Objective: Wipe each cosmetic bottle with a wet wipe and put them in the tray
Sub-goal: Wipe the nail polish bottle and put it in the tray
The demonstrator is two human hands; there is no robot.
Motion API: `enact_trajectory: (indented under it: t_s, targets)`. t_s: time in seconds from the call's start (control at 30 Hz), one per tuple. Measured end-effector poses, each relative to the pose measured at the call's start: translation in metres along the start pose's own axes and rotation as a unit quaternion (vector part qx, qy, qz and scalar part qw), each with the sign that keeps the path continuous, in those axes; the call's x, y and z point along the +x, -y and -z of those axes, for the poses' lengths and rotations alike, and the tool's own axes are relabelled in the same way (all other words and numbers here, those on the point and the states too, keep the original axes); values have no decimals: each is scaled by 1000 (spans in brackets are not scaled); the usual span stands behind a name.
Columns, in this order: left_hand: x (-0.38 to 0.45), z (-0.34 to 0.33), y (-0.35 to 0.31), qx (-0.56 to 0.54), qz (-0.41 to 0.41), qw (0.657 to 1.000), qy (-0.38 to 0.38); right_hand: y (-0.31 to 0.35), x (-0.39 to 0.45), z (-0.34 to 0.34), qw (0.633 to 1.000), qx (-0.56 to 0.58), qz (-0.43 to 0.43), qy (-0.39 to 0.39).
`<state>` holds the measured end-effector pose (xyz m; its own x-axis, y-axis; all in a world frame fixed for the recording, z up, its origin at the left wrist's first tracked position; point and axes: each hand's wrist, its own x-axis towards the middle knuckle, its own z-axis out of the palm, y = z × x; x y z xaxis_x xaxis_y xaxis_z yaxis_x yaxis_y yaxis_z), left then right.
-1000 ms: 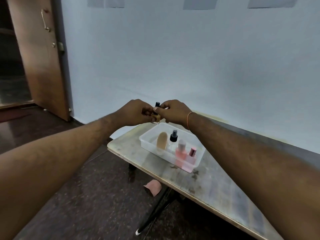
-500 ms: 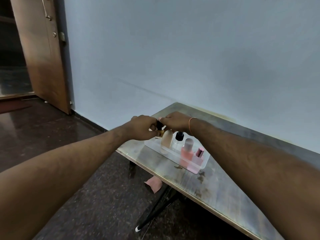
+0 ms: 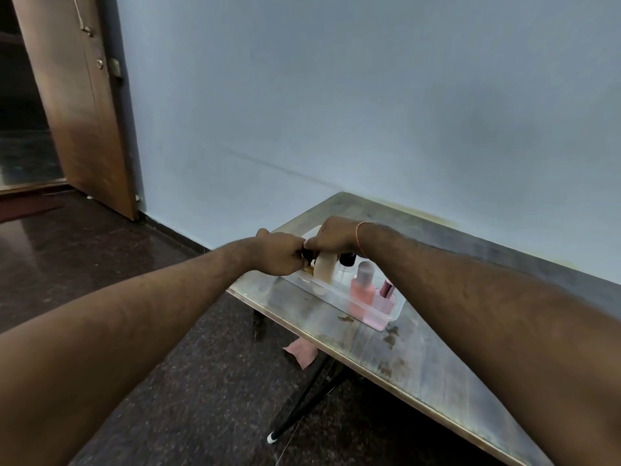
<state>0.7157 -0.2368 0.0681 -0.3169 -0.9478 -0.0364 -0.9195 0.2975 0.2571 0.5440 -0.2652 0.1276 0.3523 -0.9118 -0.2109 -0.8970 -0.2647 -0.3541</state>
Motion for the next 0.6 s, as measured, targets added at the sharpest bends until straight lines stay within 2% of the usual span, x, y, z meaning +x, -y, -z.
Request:
enact_trajectory:
  t_s: [0.33, 0.47, 0.6]
  targets:
    - [-6, 8, -2, 15, 1, 1000, 1, 3, -3, 1, 1000, -12, 15, -8]
    - [-15, 20, -4, 22, 1, 999, -42, 3, -12, 10, 998, -11, 42, -34]
    - [-23, 31, -16, 49, -4, 992, -116, 0, -34, 21, 993, -9, 81, -81]
